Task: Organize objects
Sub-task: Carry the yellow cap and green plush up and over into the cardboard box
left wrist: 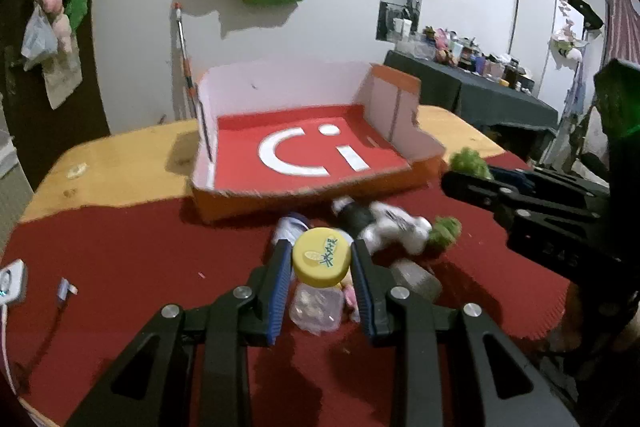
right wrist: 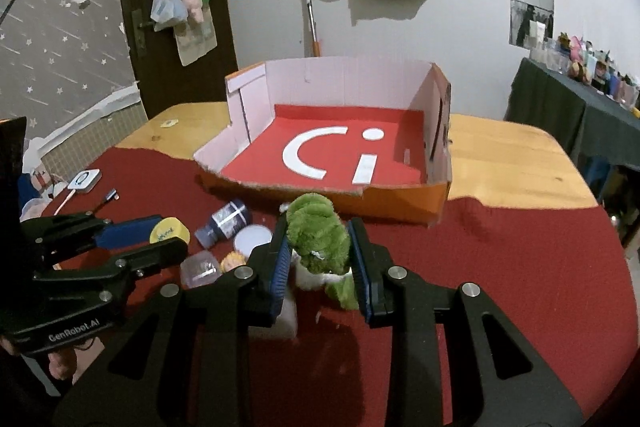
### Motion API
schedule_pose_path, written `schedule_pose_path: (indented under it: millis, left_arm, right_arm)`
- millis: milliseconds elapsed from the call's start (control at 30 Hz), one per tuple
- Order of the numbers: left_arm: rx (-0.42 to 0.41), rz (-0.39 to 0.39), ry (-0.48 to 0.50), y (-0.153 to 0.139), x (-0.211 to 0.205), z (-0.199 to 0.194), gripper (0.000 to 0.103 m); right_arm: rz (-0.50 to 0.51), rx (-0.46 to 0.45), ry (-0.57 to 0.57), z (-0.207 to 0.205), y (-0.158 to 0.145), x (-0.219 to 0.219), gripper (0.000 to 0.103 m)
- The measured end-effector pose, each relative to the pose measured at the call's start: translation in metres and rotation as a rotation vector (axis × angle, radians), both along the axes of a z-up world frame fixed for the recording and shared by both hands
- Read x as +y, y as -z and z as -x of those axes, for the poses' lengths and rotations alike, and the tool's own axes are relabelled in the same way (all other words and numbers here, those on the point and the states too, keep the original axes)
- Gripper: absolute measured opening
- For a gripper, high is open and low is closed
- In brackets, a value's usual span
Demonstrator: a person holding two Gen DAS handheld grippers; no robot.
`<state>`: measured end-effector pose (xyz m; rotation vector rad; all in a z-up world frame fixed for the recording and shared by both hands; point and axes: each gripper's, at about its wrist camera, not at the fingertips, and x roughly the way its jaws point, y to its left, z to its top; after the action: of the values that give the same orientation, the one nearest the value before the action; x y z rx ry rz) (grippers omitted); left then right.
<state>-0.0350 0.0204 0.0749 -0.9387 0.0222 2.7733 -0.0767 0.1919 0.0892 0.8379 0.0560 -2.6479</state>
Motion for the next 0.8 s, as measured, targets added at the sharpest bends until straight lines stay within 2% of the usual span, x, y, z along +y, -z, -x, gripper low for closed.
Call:
schedule_pose_path:
  millis: [367,800]
  left_arm:
    - [0.027,0.013,-0.033,-0.019,-0.017,0.027,0.031]
    - [0.049,0.023,-0.036,-0.037,-0.019,0.065,0.031]
  right_arm:
    - [0.013,0.018,-0.004,0.019,-0.009,-0.004,0.027]
    - [0.058,0.035,-0.004,0.046,-0.025,-0.003,0.027]
